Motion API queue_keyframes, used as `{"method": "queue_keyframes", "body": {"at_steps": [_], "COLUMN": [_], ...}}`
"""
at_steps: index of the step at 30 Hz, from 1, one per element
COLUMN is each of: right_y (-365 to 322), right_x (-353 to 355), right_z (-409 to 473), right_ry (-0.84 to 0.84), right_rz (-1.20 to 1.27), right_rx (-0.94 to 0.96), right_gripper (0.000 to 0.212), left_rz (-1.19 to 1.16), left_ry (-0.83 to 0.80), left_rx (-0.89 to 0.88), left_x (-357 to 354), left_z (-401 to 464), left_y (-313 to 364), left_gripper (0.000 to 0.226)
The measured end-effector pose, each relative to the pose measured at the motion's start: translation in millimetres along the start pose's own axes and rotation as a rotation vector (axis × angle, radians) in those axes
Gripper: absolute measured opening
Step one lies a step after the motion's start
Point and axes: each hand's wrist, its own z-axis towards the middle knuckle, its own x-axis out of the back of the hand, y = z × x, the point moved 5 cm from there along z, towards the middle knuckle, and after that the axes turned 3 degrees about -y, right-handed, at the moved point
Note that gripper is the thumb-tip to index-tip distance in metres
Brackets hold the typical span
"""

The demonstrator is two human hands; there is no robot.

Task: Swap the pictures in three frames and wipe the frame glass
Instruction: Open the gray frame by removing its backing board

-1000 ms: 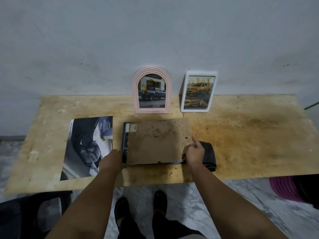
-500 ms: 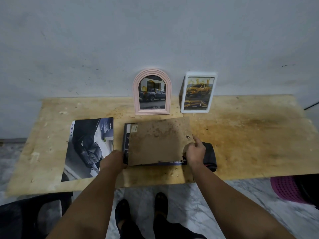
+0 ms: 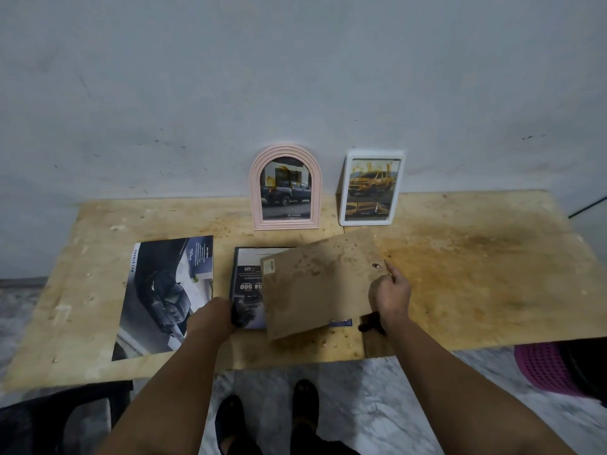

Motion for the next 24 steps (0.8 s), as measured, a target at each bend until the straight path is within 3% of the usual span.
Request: {"method": "queue_keyframes", "body": {"at_steps": [10, 14, 19, 24], "right_y": [3, -2, 3, 7], "right_x": [105, 145, 178, 210], "right_z": [78, 103, 133, 156], "right_ry": [0.25, 0.245, 0.22, 0.308], "right_rz": [0.182, 0.179, 0.126, 0.198], "right_rx": [-0.089, -0.101, -0.18, -0.217], "right_gripper": [0.059, 0.06, 0.081, 0.064], "left_rz": [-0.014, 0.029, -0.001, -0.044], "left_ry": [0.011, -0.024, -0.047, -0.038], "left_rx": [-0.008, -0.02, 0.012, 0.023], "left_x": [-1, -3, -9, -11], "left_z": [-1, -2, -3, -10], "left_y": [4, 10, 11, 16], "left_gripper": [0.033, 0.048, 0.081, 0.082]}}
